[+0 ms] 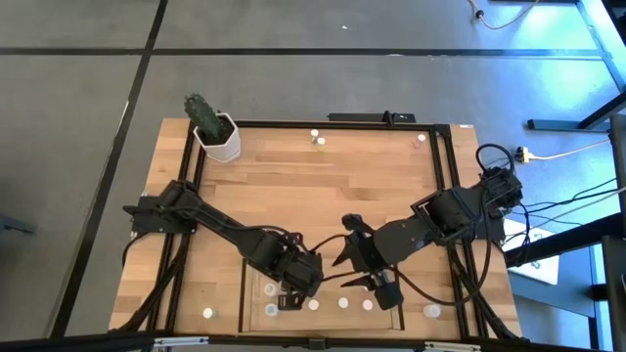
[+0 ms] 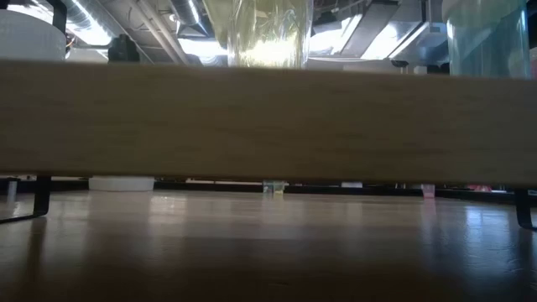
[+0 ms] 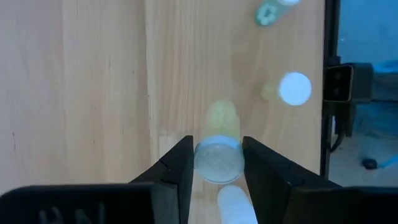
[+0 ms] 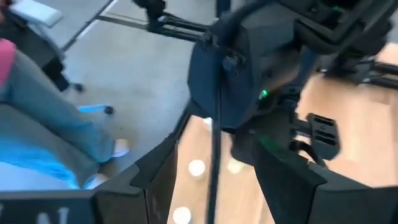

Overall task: Pick and place medicine bottles onto shelf by color
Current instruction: Put the bottom yellow pill bottle on the shelf aligned with the other yellow pill bottle

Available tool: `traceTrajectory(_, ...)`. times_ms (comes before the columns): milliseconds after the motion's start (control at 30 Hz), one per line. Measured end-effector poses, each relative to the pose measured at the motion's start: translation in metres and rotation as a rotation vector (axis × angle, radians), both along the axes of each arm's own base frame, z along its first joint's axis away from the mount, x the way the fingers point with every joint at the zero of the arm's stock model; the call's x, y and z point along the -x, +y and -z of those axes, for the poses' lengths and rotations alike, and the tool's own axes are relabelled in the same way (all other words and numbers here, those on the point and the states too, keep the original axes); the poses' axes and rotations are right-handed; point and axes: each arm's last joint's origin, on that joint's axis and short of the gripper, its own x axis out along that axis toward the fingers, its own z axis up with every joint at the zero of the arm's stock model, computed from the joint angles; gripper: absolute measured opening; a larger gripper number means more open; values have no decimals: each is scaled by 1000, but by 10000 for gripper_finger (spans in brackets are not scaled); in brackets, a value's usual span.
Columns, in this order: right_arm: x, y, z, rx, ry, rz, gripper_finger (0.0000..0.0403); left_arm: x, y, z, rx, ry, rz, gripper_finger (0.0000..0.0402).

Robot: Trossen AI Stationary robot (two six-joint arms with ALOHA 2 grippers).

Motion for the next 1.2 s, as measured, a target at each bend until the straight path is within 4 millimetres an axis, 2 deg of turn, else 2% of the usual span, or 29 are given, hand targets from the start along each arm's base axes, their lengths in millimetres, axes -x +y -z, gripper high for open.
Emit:
traceTrajectory(233, 5, 6, 1, -84, 62, -119, 207, -6, 1, 7, 9, 10, -49, 111)
traceTrajectory(1033, 4, 6, 0, -88, 57, -117, 207, -10, 7, 16, 63, 39, -186, 111)
traceTrajectory(1133, 4, 6, 0, -88, 57, -117, 207, -14, 6, 25, 69, 70, -183, 111)
traceTrajectory(1200, 4, 6, 0, -88, 57, -118, 207, -18, 2, 39, 82, 120, -173, 111)
